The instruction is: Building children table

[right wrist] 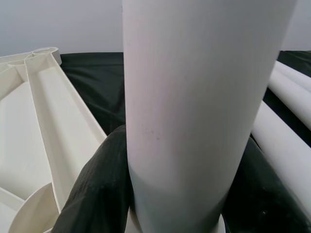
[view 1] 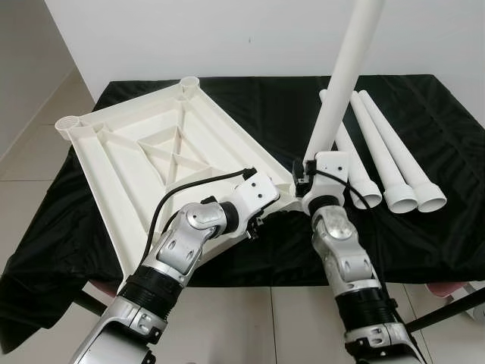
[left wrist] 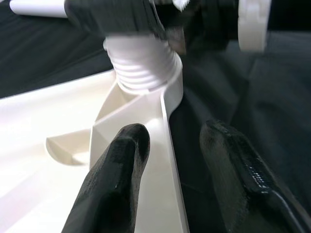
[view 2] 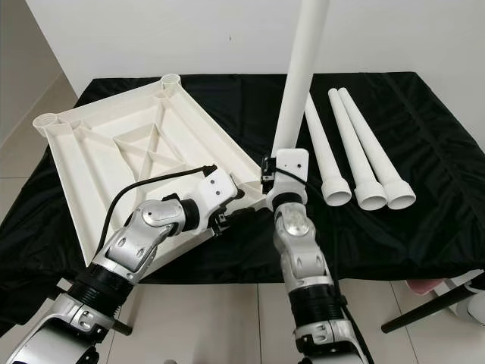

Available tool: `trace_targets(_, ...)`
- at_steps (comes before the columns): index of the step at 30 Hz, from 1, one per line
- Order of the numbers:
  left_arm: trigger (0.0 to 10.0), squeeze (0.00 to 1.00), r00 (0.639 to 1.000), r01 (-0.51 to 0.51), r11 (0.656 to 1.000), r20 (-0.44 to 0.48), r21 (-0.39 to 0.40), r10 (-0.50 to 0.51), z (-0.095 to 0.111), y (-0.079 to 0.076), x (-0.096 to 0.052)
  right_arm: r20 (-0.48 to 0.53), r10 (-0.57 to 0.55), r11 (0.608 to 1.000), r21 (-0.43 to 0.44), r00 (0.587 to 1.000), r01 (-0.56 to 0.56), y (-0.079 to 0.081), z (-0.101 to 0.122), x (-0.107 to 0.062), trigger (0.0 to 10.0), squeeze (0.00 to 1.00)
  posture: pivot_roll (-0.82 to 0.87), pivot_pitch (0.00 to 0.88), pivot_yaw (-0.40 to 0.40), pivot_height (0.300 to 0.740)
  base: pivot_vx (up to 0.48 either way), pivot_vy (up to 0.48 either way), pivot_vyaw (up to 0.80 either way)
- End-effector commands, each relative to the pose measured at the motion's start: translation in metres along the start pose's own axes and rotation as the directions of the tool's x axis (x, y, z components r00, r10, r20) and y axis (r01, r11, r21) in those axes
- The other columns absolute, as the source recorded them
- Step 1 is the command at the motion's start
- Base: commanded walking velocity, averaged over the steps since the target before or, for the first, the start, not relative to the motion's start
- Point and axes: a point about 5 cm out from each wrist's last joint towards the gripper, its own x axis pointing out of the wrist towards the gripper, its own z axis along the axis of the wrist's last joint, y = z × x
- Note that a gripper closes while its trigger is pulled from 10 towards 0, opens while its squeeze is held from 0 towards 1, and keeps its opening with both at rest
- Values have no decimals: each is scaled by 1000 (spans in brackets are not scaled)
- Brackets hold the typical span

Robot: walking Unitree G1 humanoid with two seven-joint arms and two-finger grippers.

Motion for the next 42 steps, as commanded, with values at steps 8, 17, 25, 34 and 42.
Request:
trace_targets(8,10000,0,1000,-9,1000,-10,12,9,-2,2,-1,80,-7,1000,25,997,5,-2,27,7,10000,0,-120,113,54,740,0,0,0)
trace_targets(17,10000,0,1000,-13,1000,-8,17,13,-2,4,0,132,48,998,30,990,-52,4,46,12,10000,0,-122,118,57,740,0,0,0)
trace_targets(25,10000,0,1000,-13,1000,-7,20,13,-1,4,0,93,56,998,26,994,-58,5,36,8,10000,0,-122,120,58,740,0,0,0)
trace_targets(34,10000,0,1000,-11,1000,-3,26,11,0,6,-1,45,55,998,15,997,-56,0,25,8,10000,0,-121,123,61,740,0,0,0)
trace_targets(42,10000,0,1000,-13,1000,-1,27,13,1,7,-2,-75,83,996,-19,994,-84,-4,6,7,10000,0,-120,123,62,740,0,0,0)
